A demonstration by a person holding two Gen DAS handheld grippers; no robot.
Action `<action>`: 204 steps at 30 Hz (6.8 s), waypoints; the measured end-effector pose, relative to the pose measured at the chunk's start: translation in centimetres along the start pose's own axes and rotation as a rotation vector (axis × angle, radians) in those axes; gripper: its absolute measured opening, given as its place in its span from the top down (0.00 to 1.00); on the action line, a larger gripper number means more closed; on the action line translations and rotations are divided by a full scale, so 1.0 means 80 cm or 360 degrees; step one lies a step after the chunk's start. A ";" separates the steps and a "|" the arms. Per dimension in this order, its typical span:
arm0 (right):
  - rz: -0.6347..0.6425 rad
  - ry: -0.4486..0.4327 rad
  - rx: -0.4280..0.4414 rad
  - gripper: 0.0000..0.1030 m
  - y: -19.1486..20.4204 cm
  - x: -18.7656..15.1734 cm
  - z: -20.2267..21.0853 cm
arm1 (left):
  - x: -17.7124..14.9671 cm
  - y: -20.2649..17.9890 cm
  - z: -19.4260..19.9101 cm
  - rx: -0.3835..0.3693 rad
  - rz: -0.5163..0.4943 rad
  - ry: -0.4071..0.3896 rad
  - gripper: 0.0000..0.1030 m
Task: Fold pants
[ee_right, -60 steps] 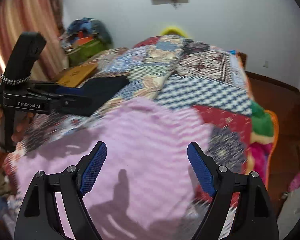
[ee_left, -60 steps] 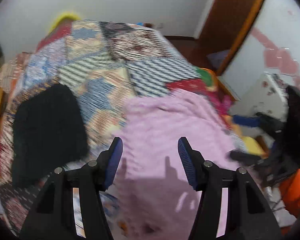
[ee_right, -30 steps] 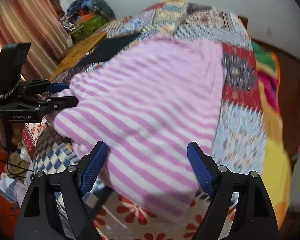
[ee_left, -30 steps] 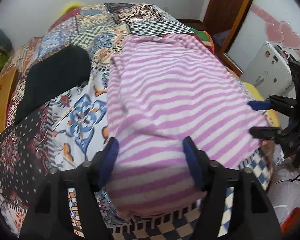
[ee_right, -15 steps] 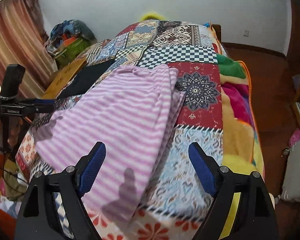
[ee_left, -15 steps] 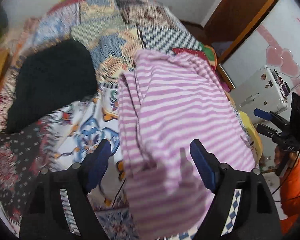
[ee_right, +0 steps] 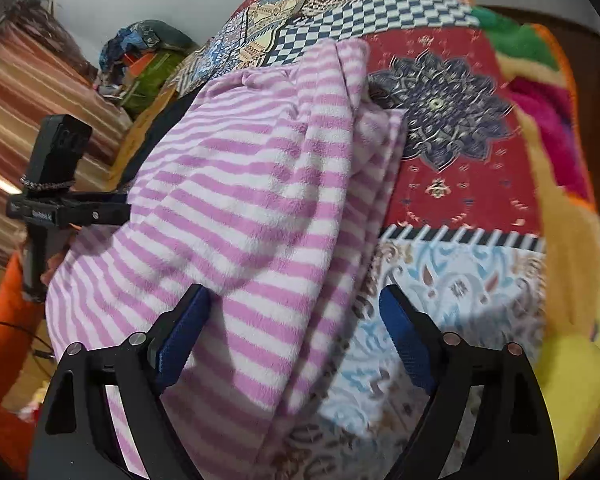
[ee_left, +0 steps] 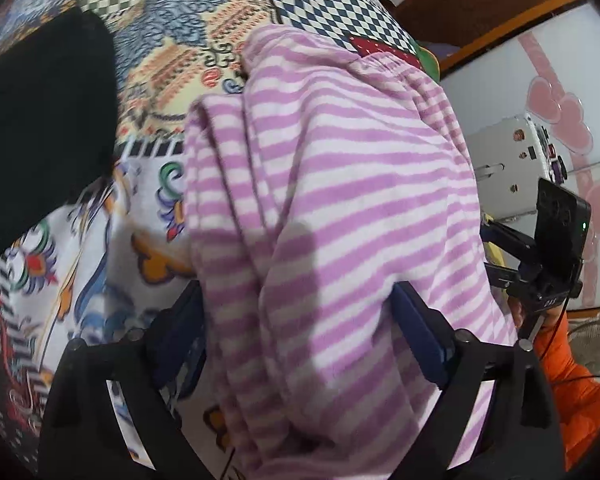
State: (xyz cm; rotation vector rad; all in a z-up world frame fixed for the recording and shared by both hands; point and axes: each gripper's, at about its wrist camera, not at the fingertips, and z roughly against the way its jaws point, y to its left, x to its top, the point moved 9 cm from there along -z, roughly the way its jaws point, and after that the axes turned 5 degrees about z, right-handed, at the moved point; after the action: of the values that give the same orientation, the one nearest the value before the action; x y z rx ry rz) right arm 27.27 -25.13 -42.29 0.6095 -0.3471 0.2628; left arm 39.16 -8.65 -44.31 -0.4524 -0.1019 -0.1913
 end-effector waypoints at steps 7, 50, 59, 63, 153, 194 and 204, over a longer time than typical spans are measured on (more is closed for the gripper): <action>0.0002 0.0042 0.0125 0.09 0.009 0.015 -0.017 | 0.025 -0.007 -0.014 -0.0099 0.0012 -0.0022 0.10; 0.0529 -0.0532 0.0140 0.73 0.239 0.140 0.097 | -0.020 0.000 0.287 -0.0123 -0.0028 -0.0899 0.78; 0.0635 -0.0577 0.0219 0.73 0.303 0.202 0.039 | 0.009 0.091 0.360 -0.0069 0.0116 -0.1049 0.78; 0.0644 -0.0563 0.0244 0.73 0.314 0.232 0.004 | 0.029 0.130 0.368 -0.0045 0.0163 -0.1065 0.78; 0.0958 -0.1403 -0.0103 0.19 0.475 0.038 0.284 | -0.277 -0.129 0.535 0.0658 -0.0095 -0.2041 0.10; 0.0950 -0.1459 -0.0323 0.00 0.475 0.023 0.278 | -0.301 -0.134 0.512 0.0662 -0.0069 -0.2092 0.00; 0.0952 -0.1451 -0.0325 0.00 0.472 0.021 0.279 | -0.300 -0.137 0.512 0.0661 -0.0073 -0.2096 0.00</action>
State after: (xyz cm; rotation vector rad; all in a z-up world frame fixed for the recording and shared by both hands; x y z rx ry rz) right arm 10.60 -8.39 -5.28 0.3777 -1.4289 0.5063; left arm 11.20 3.72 -6.42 -0.0946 -1.4170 0.1134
